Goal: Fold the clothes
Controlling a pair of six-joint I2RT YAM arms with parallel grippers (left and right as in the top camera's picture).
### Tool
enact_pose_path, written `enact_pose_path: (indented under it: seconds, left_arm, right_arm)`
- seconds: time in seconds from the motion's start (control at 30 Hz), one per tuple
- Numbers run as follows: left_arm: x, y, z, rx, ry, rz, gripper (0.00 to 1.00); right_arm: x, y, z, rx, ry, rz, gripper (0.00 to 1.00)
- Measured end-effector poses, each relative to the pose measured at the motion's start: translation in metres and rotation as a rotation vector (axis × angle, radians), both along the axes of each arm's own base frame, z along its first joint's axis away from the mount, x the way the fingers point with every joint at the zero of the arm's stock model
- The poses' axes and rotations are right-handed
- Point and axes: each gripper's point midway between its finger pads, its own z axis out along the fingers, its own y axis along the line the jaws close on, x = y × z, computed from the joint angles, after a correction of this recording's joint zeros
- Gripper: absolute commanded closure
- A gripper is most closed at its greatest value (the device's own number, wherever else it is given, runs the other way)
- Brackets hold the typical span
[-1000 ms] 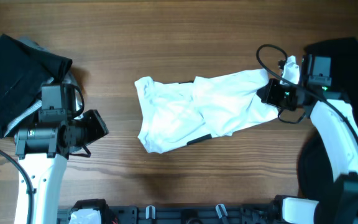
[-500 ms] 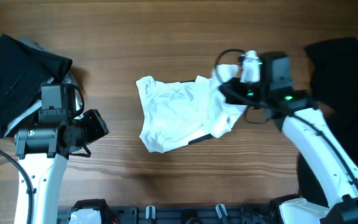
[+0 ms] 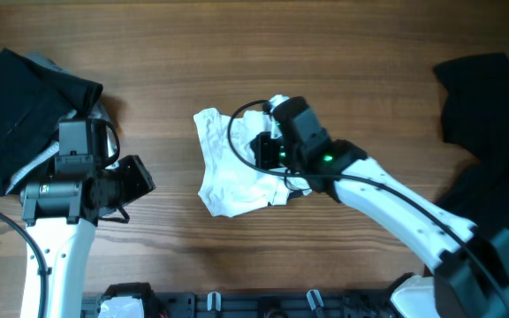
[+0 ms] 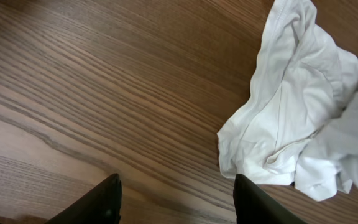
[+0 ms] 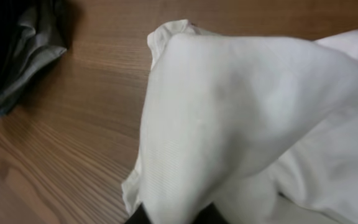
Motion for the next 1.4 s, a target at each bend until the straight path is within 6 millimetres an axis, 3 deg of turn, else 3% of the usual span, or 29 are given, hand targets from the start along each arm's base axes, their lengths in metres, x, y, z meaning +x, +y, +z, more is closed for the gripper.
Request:
enact_pose_path:
  seconds: [0.13,0.27,0.4,0.53,0.57,0.67,0.8,0.9,1.0,1.1,1.23,1.4]
  left_arm:
    - [0.000,0.000,0.000,0.000,0.000,0.000,0.43]
    - [0.000,0.000,0.000,0.000,0.000,0.000,0.43]
    - [0.000,0.000,0.000,0.000,-0.001,0.000,0.42]
    - [0.000,-0.001,0.000,-0.003,-0.002,-0.005,0.33]
    - [0.001,-0.003,0.001,-0.009,-0.006,-0.017,0.31]
    - [0.004,-0.010,0.002,-0.038,-0.022,-0.067,0.27]
    - [0.005,-0.024,0.005,-0.093,-0.039,-0.147,0.37]
    - [0.008,-0.033,0.005,-0.122,-0.052,-0.206,0.36]
    - [0.022,-0.049,0.000,-0.160,-0.088,-0.272,0.32]
    - [0.038,-0.074,-0.015,-0.236,-0.117,-0.355,0.27]
    - [0.044,-0.110,-0.047,-0.338,-0.062,-0.443,0.24]
    - [0.047,-0.153,-0.082,-0.411,0.025,-0.523,0.29]
  right_arm:
    - [0.004,0.018,-0.009,0.037,-0.004,0.023,0.55]
    - [0.003,0.037,0.002,0.121,-0.027,0.090,0.50]
    - [0.000,0.043,0.009,0.147,-0.047,0.136,0.50]
    - [-0.006,0.038,0.021,0.134,-0.063,0.157,0.41]
    - [-0.010,0.033,0.025,0.121,-0.064,0.156,0.36]
    - [-0.015,0.022,0.030,0.089,-0.056,0.143,0.33]
    - [-0.026,0.004,0.016,0.007,0.010,0.127,0.44]
    - [-0.029,-0.013,0.004,-0.048,0.072,0.071,0.44]
    - [-0.017,-0.035,0.001,-0.057,0.104,-0.023,0.44]
    - [-0.002,-0.061,0.006,-0.045,0.113,-0.114,0.37]
    - [0.011,-0.090,0.026,-0.017,0.078,-0.194,0.36]
    - [0.004,-0.103,0.038,-0.013,0.069,-0.181,0.45]
